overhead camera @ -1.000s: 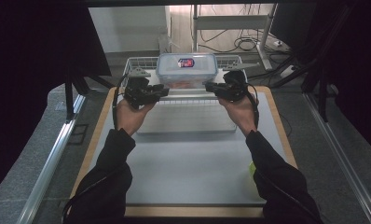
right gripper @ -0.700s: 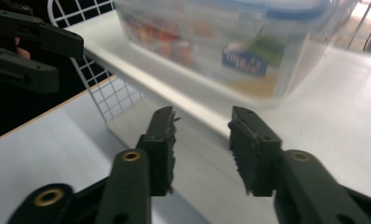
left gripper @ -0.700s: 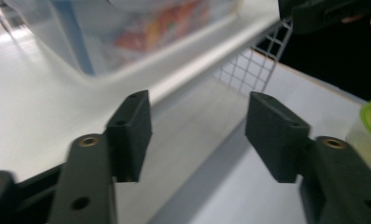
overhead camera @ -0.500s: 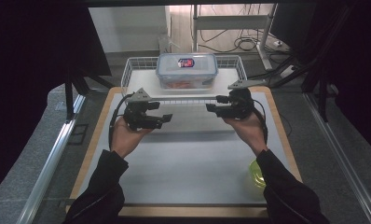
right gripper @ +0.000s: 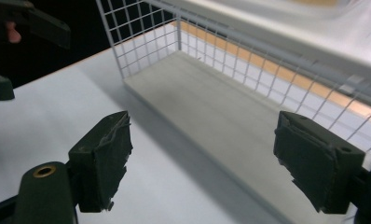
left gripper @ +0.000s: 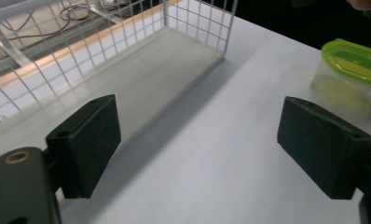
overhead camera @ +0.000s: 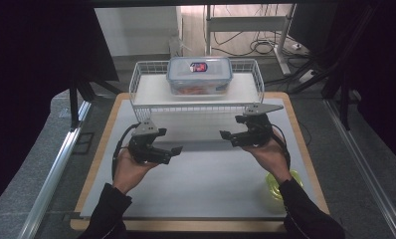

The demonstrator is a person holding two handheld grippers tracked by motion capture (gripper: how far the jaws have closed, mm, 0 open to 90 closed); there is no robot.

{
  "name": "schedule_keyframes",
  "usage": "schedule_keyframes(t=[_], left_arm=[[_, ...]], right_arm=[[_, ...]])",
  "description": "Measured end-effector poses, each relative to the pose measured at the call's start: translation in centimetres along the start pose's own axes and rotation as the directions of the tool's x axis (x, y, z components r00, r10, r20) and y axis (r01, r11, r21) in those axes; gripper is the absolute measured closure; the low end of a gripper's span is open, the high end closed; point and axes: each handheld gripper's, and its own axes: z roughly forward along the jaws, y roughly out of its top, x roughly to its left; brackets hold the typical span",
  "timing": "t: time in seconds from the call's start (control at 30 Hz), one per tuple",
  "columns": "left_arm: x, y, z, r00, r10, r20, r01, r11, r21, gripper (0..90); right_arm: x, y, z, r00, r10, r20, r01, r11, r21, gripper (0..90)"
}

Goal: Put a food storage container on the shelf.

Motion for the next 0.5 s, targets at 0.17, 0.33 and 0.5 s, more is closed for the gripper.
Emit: schedule_keyframes(t=[0.17, 0.33, 0.5], left_arm=[[-0.9, -1.5, 0.3, 0.9999, -0.009, 0.006, 0.009, 0.9999, 0.013, 9.0], [-1.8, -3.0, 0.5, 0.9999, -0.013, 0.011, 0.013, 0.9999, -0.007, 9.2], [-2.2, -4.9, 0.8, 0.9997, -0.026, 0.005, 0.026, 0.9996, 0.011, 9.1]], right_arm=[[0.6, -1.4, -0.1, 0.9999, -0.002, -0.014, 0.001, 1.0, -0.008, 15.8], [0.9, -2.8, 0.0, 0.9999, -0.006, -0.01, 0.006, 1.0, -0.001, 13.9], [1.4, -4.5, -0.1, 0.9999, -0.014, -0.004, 0.014, 1.0, 0.006, 14.2]])
